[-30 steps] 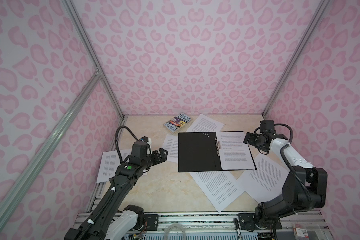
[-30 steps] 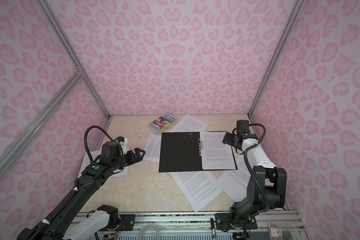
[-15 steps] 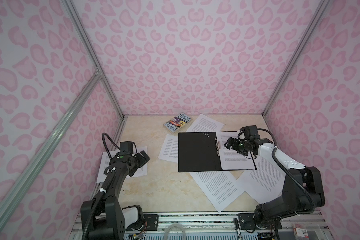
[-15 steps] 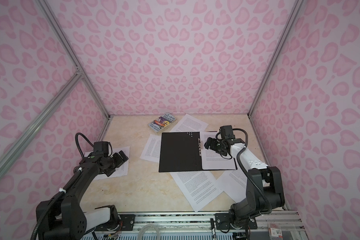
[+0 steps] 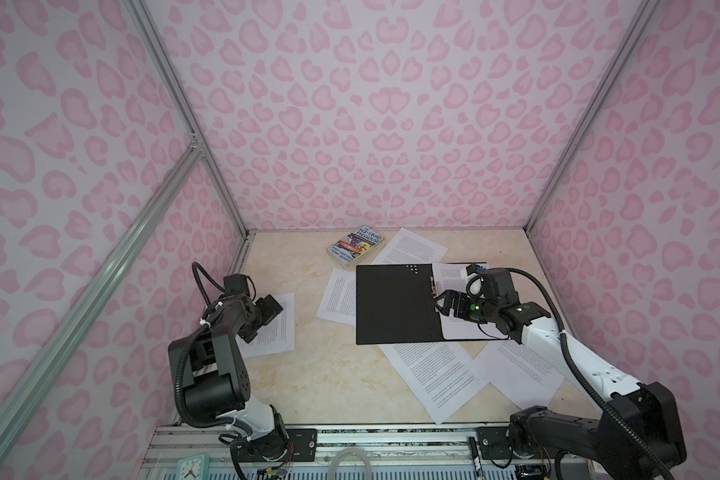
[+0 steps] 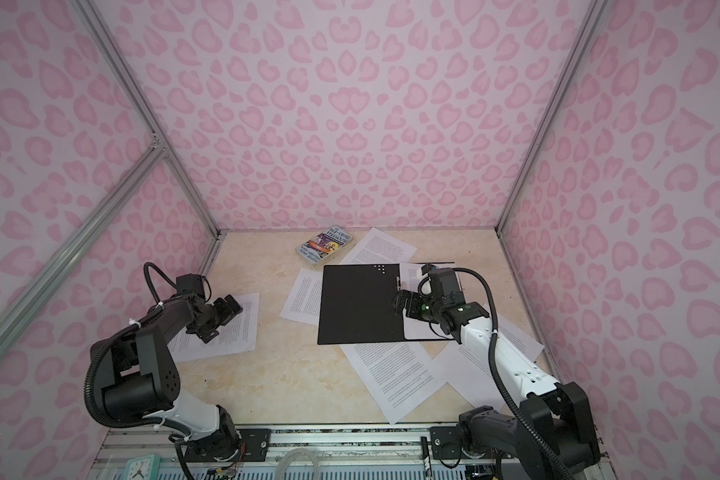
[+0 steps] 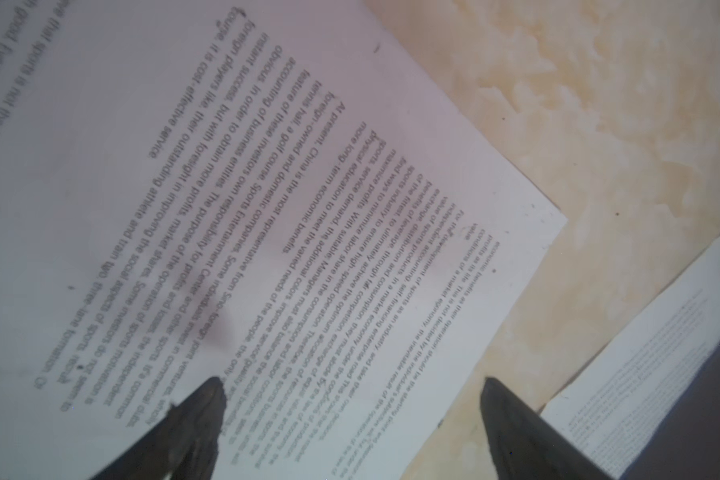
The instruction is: Put the files into the folder
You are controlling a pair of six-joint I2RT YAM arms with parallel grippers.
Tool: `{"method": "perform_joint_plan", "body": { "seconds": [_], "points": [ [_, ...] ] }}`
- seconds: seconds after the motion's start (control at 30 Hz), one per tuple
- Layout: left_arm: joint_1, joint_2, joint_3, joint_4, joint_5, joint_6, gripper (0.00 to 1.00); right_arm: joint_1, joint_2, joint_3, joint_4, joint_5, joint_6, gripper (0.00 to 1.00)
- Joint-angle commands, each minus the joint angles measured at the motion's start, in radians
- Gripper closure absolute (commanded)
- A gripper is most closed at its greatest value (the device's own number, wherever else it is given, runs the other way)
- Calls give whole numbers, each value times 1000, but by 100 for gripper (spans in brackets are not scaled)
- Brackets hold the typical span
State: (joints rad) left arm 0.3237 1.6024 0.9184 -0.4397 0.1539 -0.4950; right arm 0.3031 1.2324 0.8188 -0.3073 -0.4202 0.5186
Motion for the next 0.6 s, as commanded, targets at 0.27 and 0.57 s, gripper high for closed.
{"method": "perform_joint_plan", "body": {
  "seconds": [0.27,0.57],
  "points": [
    [-44,31,-48,-55,161,-30,3,-15,6,67,-2,36,-83,3],
    [-265,0,-31,66,247,-251,3,-13,118,102,86,-52,-16,3]
  ]
}}
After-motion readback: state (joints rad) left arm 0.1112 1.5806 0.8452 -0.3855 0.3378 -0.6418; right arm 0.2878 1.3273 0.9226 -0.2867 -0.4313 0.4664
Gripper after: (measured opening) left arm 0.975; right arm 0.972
